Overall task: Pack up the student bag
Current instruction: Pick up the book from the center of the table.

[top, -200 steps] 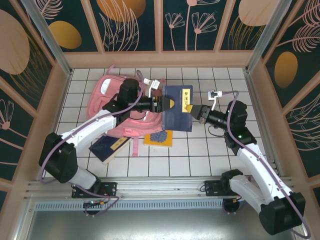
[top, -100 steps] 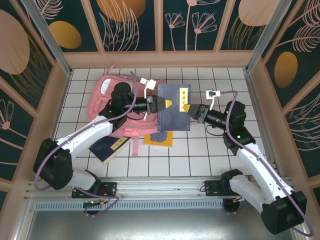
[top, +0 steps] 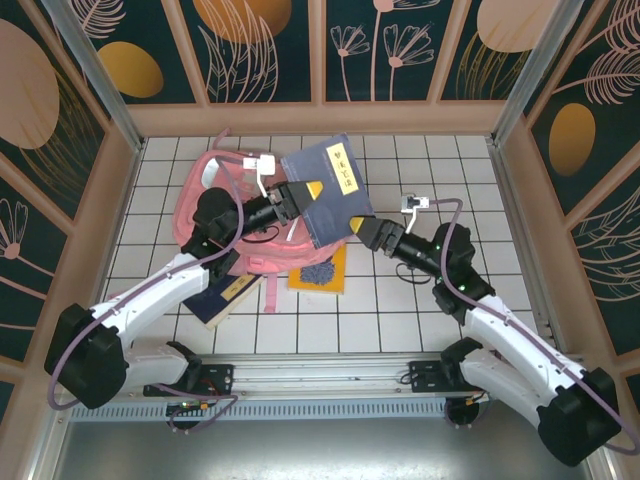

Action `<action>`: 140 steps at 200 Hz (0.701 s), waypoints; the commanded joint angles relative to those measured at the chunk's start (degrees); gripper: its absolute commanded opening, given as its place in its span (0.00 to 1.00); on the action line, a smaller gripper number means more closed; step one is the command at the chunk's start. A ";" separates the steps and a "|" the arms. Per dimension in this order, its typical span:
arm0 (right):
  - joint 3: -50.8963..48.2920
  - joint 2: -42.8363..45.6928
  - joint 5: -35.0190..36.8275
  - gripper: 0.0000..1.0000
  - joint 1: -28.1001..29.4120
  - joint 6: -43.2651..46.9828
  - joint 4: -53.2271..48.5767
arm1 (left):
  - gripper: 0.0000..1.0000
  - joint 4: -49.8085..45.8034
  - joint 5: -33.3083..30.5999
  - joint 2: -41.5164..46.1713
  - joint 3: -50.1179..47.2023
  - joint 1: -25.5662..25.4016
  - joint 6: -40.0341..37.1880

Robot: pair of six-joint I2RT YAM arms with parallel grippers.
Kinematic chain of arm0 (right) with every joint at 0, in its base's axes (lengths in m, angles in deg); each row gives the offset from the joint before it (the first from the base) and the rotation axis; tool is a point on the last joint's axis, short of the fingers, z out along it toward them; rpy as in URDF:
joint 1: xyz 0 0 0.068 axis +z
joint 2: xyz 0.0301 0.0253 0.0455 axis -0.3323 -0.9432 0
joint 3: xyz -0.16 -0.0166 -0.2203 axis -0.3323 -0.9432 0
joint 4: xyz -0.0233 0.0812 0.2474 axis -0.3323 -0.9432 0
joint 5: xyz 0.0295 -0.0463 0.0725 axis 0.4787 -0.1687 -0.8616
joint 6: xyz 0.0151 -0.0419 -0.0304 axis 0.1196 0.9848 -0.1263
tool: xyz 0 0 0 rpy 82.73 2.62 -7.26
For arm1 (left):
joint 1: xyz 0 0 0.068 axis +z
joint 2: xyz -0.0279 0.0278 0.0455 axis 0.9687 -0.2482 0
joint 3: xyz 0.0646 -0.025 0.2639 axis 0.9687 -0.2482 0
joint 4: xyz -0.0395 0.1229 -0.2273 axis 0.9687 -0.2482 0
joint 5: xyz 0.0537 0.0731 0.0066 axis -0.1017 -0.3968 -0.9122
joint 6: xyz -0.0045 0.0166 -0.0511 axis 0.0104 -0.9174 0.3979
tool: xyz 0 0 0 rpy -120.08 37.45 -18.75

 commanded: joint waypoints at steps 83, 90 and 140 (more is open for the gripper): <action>6.38 -12.88 13.96 0.85 9.09 -5.56 30.72 | 0.00 20.86 -10.24 0.38 -3.58 -0.08 12.56; 7.27 -13.93 14.33 0.81 9.10 -5.38 31.50 | 0.00 21.04 -10.37 0.26 -3.93 -0.13 12.82; 11.93 -19.87 14.64 0.35 9.19 -7.32 34.24 | 0.00 19.69 -11.57 0.94 -4.92 -0.17 12.21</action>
